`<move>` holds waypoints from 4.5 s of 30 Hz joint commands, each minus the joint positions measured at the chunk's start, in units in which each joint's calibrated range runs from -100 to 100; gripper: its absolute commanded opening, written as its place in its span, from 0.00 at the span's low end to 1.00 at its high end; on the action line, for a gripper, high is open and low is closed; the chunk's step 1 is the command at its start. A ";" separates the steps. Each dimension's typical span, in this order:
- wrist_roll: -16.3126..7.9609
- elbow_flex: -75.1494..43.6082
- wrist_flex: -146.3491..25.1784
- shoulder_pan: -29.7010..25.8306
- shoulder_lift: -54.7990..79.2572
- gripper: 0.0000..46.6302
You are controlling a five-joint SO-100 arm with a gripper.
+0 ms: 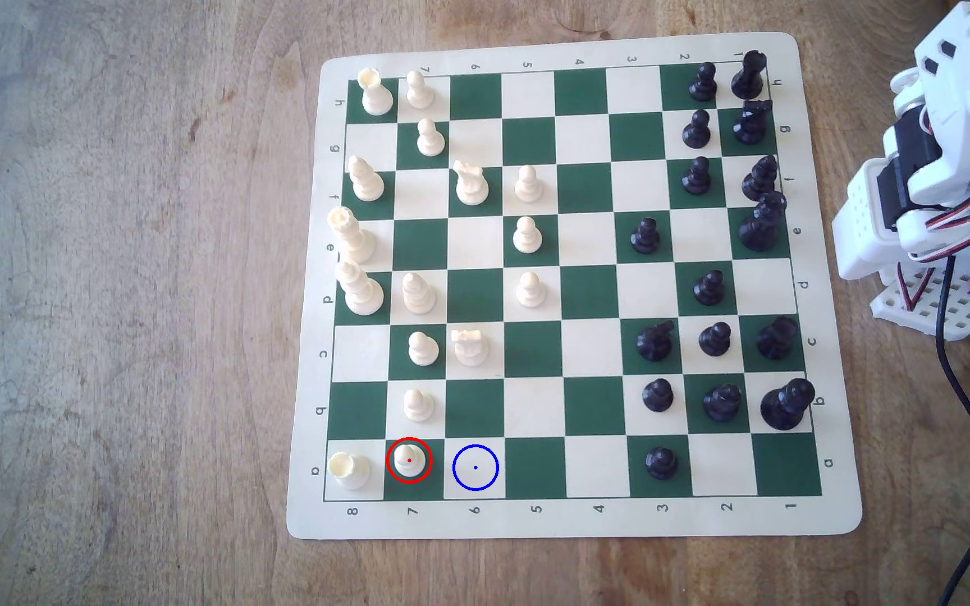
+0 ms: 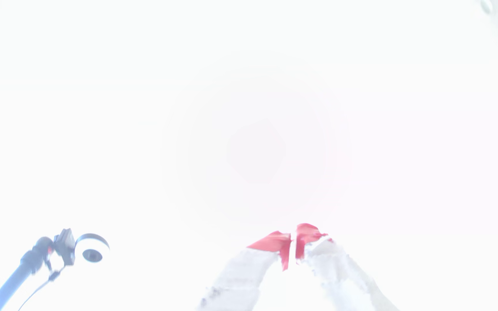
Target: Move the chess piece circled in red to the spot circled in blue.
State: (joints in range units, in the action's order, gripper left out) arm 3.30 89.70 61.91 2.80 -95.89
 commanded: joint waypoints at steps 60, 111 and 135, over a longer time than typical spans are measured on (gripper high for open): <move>-3.66 -73.47 -97.78 -13.87 83.42 0.20; -9.13 -83.62 -80.75 -17.00 112.28 0.24; -9.38 -86.80 -78.78 -18.25 117.20 0.23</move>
State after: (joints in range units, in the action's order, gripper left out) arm -5.79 7.64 -18.33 -14.97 22.50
